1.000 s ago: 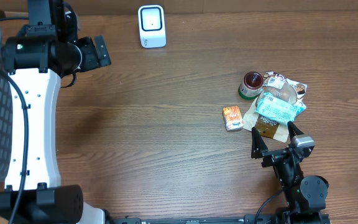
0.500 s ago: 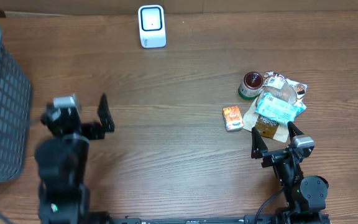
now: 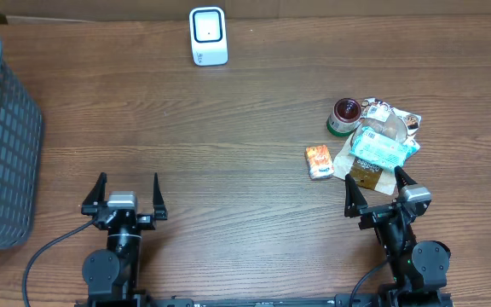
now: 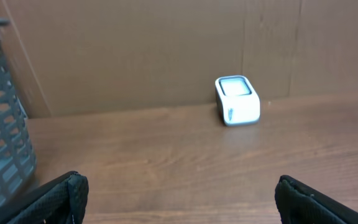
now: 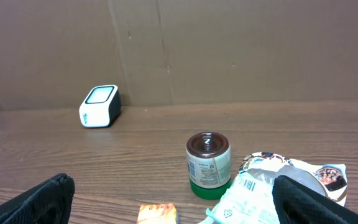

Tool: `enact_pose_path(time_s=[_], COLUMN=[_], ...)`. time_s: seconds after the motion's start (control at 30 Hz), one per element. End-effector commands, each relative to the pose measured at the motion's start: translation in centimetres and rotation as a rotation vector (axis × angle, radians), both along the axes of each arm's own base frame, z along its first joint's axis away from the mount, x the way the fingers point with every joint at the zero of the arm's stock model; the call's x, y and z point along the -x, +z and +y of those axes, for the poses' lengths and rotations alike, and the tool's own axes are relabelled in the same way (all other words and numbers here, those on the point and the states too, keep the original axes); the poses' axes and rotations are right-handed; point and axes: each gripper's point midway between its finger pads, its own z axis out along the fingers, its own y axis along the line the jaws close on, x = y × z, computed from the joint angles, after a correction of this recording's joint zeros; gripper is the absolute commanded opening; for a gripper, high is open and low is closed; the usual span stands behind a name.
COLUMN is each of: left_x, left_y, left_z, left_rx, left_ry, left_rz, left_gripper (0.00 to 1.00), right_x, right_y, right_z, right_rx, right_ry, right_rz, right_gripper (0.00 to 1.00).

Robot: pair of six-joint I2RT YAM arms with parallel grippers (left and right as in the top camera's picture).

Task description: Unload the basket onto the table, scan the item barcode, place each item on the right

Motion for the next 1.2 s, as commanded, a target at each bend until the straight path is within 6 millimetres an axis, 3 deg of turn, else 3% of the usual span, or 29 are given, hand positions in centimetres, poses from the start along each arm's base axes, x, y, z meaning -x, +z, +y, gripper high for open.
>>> enact_pose_path(time_s=[0.0, 0.07, 1.17], left_x=[0.2, 0.2, 0.2], left_y=[-0.9, -2.3, -2.2], left_z=[-0.5, -0.7, -0.8], left_rx=[-0.088, -0.101, -0.097], left_ry=[-0.019, -0.031, -0.032], left_rz=[0.019, 0.075, 0.07], left_gripper=[1.0, 1.0, 0.99], right_x=[0.0, 0.0, 0.0], right_y=[-0.2, -0.2, -0.2], right_z=[0.2, 0.2, 0.2], right_rx=[-0.004, -0.004, -0.004], right_ry=[0.011, 0.011, 0.011], right_rz=[0.0, 0.0, 0.0], right_gripper=[1.0, 1.0, 1.0])
